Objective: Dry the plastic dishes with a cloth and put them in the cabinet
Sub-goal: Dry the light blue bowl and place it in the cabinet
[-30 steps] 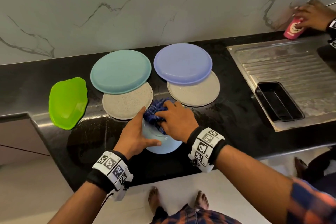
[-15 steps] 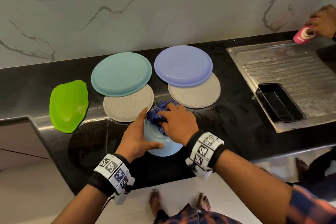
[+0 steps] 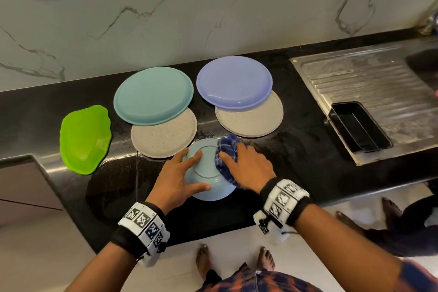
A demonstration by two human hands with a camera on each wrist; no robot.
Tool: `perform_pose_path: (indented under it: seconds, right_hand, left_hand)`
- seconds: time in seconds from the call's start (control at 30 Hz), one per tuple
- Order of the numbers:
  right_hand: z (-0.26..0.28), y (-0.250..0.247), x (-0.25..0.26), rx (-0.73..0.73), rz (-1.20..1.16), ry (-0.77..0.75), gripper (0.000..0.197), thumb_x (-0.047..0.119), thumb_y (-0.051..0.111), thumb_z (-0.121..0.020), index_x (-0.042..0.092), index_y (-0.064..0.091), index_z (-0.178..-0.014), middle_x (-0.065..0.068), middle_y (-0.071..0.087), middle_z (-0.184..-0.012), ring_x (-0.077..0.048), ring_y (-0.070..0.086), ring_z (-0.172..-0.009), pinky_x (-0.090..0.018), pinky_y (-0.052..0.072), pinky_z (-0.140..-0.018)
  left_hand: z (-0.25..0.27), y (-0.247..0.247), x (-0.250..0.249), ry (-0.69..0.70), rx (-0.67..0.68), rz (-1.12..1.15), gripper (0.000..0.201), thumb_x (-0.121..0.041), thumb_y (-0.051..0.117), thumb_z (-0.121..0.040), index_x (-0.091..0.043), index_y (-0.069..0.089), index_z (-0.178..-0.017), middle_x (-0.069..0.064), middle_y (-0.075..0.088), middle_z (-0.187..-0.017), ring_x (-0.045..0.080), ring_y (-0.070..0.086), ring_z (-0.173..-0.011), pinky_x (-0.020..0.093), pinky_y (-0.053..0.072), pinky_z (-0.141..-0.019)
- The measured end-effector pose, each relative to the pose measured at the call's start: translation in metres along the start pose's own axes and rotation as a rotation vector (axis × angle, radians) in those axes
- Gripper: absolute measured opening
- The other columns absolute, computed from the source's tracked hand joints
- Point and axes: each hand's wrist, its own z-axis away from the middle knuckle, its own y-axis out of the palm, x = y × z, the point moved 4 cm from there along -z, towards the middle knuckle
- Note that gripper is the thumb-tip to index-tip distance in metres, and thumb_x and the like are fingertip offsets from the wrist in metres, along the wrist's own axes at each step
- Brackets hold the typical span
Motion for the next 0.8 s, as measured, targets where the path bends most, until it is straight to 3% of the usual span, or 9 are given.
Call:
perform_pose_path:
  seconds: [0.17, 0.27, 0.33, 0.5, 0.63, 0.7, 0.8]
  right_hand:
    - [0.035, 0.005, -0.005, -0.014, -0.010, 0.025, 0.053, 0.063, 0.033, -0.099, 0.019, 0.047, -0.124, -0.012, 0.052, -0.130, -0.040, 0.057, -0.113, -0.045, 0.044, -0.090]
    - [0.013, -0.007, 0.006, 0.007, -0.007, 0.028, 0.051, 0.058, 0.035, -0.099, 0.019, 0.050, -0.129, -0.014, 0.052, -0.135, -0.040, 0.055, -0.116, -0.045, 0.044, -0.094]
    - [-0.015, -0.016, 0.017, 0.044, 0.024, -0.039, 0.044, 0.051, 0.039, -0.098, 0.020, 0.057, -0.123, -0.013, 0.059, -0.129, -0.037, 0.058, -0.111, -0.042, 0.045, -0.092]
    - [-0.075, -0.025, 0.060, 0.268, 0.188, -0.201, 0.037, 0.049, 0.043, -0.097, 0.021, 0.065, -0.110, -0.006, 0.061, -0.105, -0.026, 0.057, -0.094, -0.034, 0.041, -0.080]
    - [-0.100, -0.010, 0.095, 0.448, 0.323, -0.310, 0.030, 0.039, 0.051, -0.094, 0.013, 0.066, -0.095, -0.011, 0.065, -0.104, -0.025, 0.060, -0.090, -0.037, 0.041, -0.077]
    - [-0.107, -0.006, 0.100, 0.470, 0.376, -0.318, 0.031, 0.036, 0.054, -0.093, 0.009, 0.067, -0.099, -0.014, 0.065, -0.108, -0.025, 0.058, -0.088, -0.037, 0.041, -0.078]
    - [-0.101, -0.012, 0.092, 0.445, 0.334, -0.338, 0.034, 0.038, 0.054, -0.094, 0.012, 0.067, -0.111, -0.012, 0.065, -0.116, -0.028, 0.060, -0.101, -0.042, 0.044, -0.092]
  left_hand:
    - [-0.002, -0.003, -0.001, -0.008, 0.003, -0.040, 0.099, -0.064, 0.080, -0.060, -0.040, 0.041, -0.147, 0.002, 0.032, -0.156, 0.022, 0.031, -0.142, 0.037, 0.024, -0.119]
    - [-0.002, -0.004, -0.003, -0.004, -0.005, -0.044, 0.097, -0.062, 0.083, -0.061, -0.039, 0.043, -0.147, 0.000, 0.034, -0.154, 0.021, 0.033, -0.141, 0.036, 0.025, -0.117]
    - [-0.002, -0.005, -0.004, 0.004, 0.000, -0.053, 0.095, -0.060, 0.083, -0.063, -0.039, 0.044, -0.146, -0.001, 0.034, -0.153, 0.020, 0.035, -0.139, 0.035, 0.027, -0.116]
    - [-0.001, -0.006, -0.004, 0.010, 0.013, -0.037, 0.091, -0.058, 0.083, -0.065, -0.034, 0.047, -0.145, -0.002, 0.034, -0.146, 0.021, 0.038, -0.133, 0.033, 0.031, -0.113]
    - [-0.004, -0.008, -0.009, 0.025, 0.032, -0.075, 0.090, -0.058, 0.082, -0.066, -0.031, 0.048, -0.145, 0.001, 0.036, -0.142, 0.022, 0.039, -0.130, 0.034, 0.033, -0.111]
    - [-0.005, -0.009, -0.010, 0.040, 0.034, -0.085, 0.090, -0.057, 0.082, -0.068, -0.029, 0.047, -0.145, 0.001, 0.036, -0.140, 0.022, 0.039, -0.129, 0.032, 0.033, -0.109]
    - [-0.004, -0.007, -0.008, 0.038, 0.048, -0.091, 0.092, -0.059, 0.080, -0.069, -0.028, 0.044, -0.148, 0.001, 0.033, -0.144, 0.022, 0.035, -0.134, 0.032, 0.030, -0.112]
